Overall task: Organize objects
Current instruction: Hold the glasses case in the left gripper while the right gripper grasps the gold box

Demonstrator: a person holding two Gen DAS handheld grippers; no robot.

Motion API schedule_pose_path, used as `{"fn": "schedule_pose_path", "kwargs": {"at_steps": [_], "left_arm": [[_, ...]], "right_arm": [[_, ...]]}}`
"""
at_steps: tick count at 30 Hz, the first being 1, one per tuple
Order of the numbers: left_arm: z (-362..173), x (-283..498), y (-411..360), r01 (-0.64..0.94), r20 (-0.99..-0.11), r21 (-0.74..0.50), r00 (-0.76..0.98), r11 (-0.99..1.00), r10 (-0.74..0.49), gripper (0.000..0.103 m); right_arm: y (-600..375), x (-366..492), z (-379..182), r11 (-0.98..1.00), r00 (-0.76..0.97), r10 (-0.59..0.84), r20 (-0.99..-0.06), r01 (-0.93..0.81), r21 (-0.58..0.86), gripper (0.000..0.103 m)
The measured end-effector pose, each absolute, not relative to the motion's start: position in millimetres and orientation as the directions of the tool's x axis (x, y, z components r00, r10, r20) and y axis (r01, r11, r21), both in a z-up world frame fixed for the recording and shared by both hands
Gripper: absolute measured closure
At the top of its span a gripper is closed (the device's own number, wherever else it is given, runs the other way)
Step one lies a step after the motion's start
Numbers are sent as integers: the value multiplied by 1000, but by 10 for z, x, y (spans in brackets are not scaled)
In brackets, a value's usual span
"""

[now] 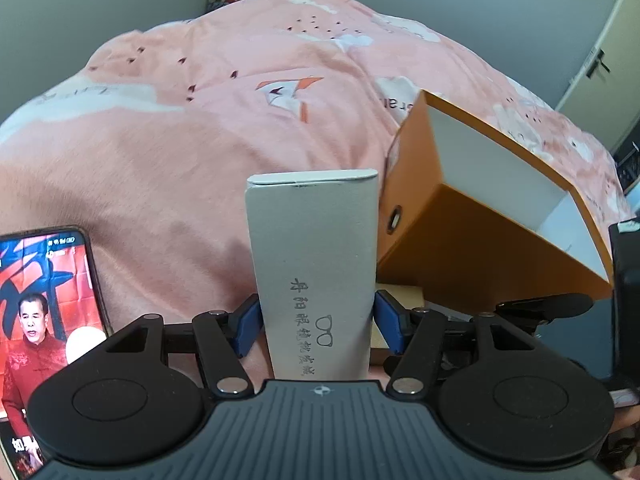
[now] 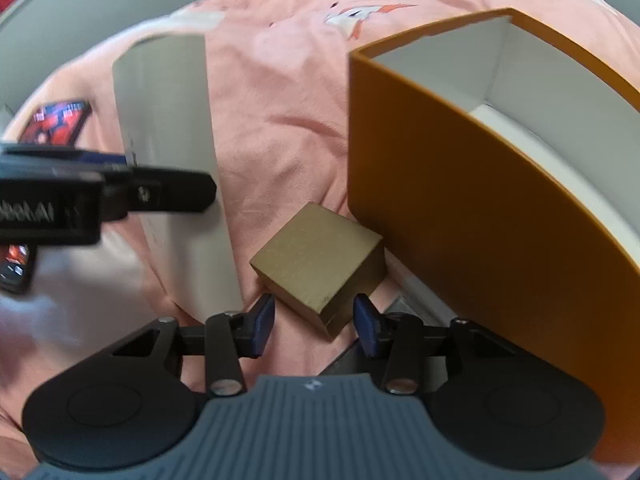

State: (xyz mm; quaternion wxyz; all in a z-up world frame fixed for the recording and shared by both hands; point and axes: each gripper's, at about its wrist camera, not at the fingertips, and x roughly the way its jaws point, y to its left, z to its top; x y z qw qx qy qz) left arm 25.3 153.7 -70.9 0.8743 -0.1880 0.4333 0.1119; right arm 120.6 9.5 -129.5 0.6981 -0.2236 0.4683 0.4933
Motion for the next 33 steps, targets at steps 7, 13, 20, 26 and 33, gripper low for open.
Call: {"fn": "schedule_pose_path", "kwargs": {"at_steps": [7,13,20,26,33], "left_arm": [[-780,264,1655,-378,-801,-261,598,888,19,34],[-819,282,1692,-379,-807,-252,590,890,23,34],[-828,277,1704,-374,-805,-256,594,891,18,34],[-830,325,1605,-383,-806,-186,585,905,82,31],[-869,304,1461,-458,-783,-146,595,877,181,32]], "right_arm": [[315,1197,-1419,396,76,443,-893,-911,119,30],[444,1197,-1580,401,114,407,-906,-914,65,27],[328,1318,-1496,464,106,449,-887,-876,130,29],[1,1384,-1159,523,130,507,-852,-832,185,29],[-482,1550,-763,587,140,587,-797,-751,301,29]]}}
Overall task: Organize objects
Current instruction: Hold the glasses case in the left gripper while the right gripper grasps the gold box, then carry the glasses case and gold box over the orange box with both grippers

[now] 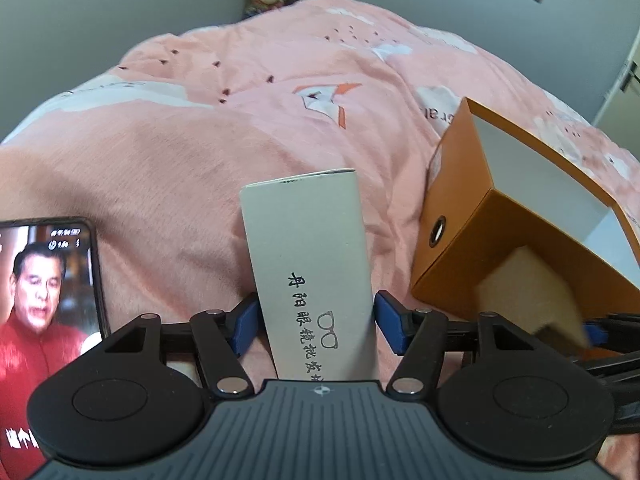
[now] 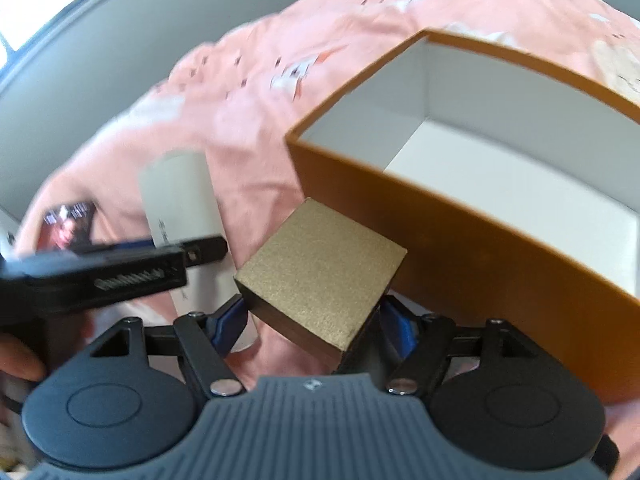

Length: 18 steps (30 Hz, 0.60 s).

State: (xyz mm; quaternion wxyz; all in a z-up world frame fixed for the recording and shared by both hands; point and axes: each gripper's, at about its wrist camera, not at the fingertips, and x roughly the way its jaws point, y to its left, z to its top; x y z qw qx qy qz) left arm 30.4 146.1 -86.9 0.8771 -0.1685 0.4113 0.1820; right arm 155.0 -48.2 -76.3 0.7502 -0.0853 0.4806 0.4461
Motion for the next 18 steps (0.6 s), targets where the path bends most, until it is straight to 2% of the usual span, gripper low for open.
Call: {"fn": "schedule_pose_path", "kwargs": {"at_steps": [7,13,18], "left_arm": [[-584,208,1246,-389,-726,-106,659,915,196,34],[-34,138,1100,-284,-651,-127,747,951,136,34],[533,383,888,-127,-589,-87,806,988,51,34]], "right_arm": [[-765,1314,-364,590,220,655,-723,-746,307,29],[-1079,1387,51,598,292,698,-654,-741,306,29],[-1283,1612,236,618,331,707,-624,-719,319,29]]}}
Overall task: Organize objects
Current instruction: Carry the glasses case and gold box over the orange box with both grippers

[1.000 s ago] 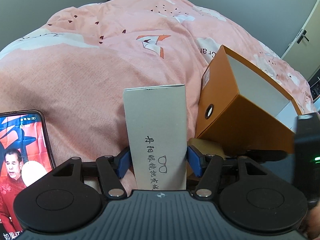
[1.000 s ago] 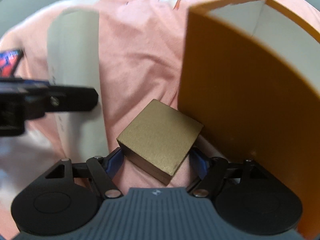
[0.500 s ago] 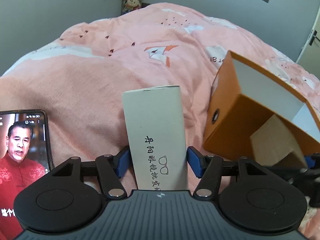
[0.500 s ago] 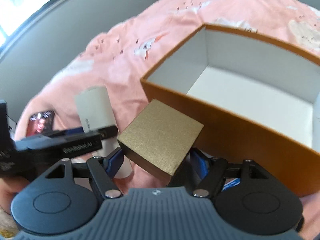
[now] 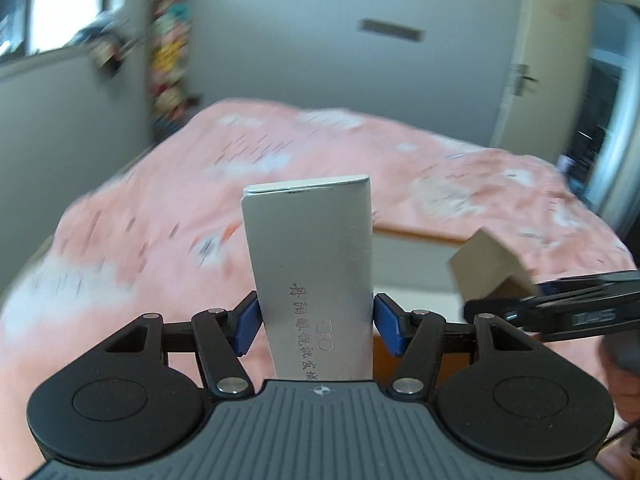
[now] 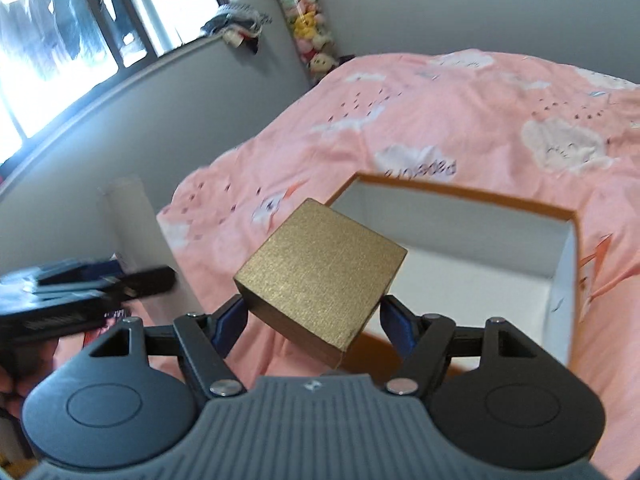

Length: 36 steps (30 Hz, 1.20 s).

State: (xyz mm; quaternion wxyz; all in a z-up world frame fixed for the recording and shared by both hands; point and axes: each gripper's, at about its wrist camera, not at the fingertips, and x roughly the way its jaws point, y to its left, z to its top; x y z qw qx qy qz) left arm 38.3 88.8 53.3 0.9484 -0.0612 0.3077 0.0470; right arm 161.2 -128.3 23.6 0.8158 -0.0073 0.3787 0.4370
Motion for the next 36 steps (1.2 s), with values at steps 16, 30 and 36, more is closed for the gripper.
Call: {"fn": "schedule_pose_path", "kwargs": {"at_steps": [16,30,36], "left_arm": [[-210,2598,281,170,-879,-36,464,985,-112,34],[-974,3125,436,192,-955,93,296,977,33,34],[-1142,3146,403,200,-952,148,295,969,84,32]], "right_arm": [[-1363,2732,-301,725,308,558,-770,-632,273,29],[-1087,3245,-889,715,121,540,-833,-588,378,29],[-1069,3298,-971,705,71,559,-826,-565,428,29]]}}
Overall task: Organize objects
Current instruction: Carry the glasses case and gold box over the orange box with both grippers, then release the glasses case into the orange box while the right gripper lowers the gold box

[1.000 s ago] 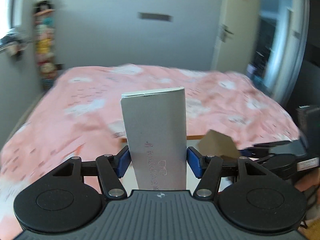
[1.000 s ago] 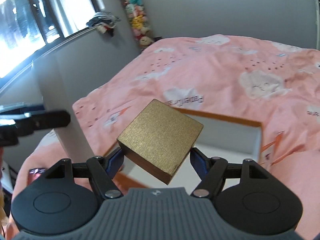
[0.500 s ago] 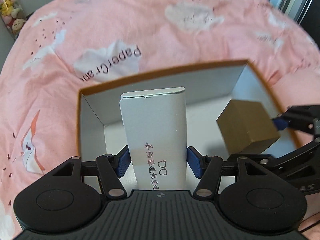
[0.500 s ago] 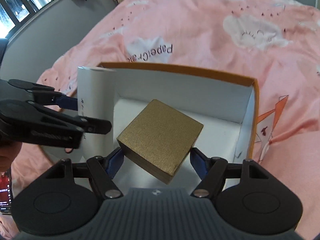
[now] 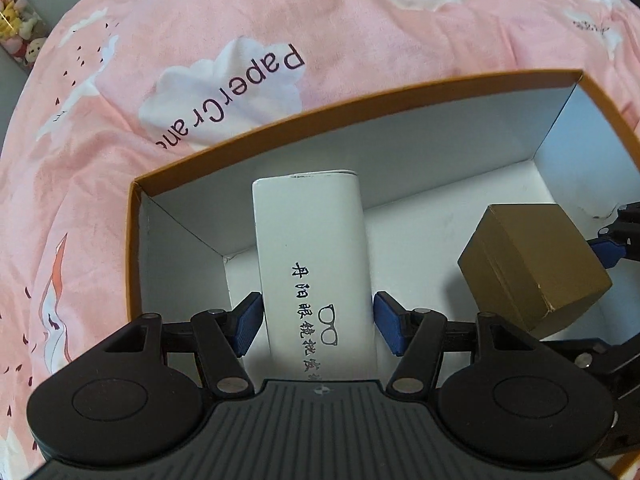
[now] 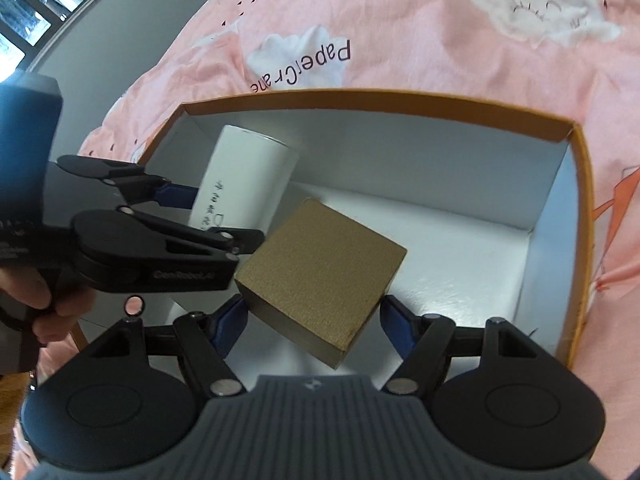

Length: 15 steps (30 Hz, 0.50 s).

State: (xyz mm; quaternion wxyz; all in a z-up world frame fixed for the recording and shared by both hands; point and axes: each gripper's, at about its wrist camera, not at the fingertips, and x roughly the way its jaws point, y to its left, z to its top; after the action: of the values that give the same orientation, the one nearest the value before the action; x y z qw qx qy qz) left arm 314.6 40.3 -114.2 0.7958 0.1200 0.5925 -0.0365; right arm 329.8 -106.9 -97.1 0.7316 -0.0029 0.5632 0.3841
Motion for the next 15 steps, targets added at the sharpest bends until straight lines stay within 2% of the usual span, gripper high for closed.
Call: {"fn": "schedule_pose_path", "kwargs": {"at_steps": [7,15], "left_arm": [[-1113,3115,399,195,-927,171,365,966,90,31],[-688,3021,580,139,-865,39,500,990,-36,37]], "right_arm": [[-1085,3316,-989,707,45,559,-828,-549,446,29],[-1030,3355,-1047,717,-18,538,-843,-516,469,29]]}}
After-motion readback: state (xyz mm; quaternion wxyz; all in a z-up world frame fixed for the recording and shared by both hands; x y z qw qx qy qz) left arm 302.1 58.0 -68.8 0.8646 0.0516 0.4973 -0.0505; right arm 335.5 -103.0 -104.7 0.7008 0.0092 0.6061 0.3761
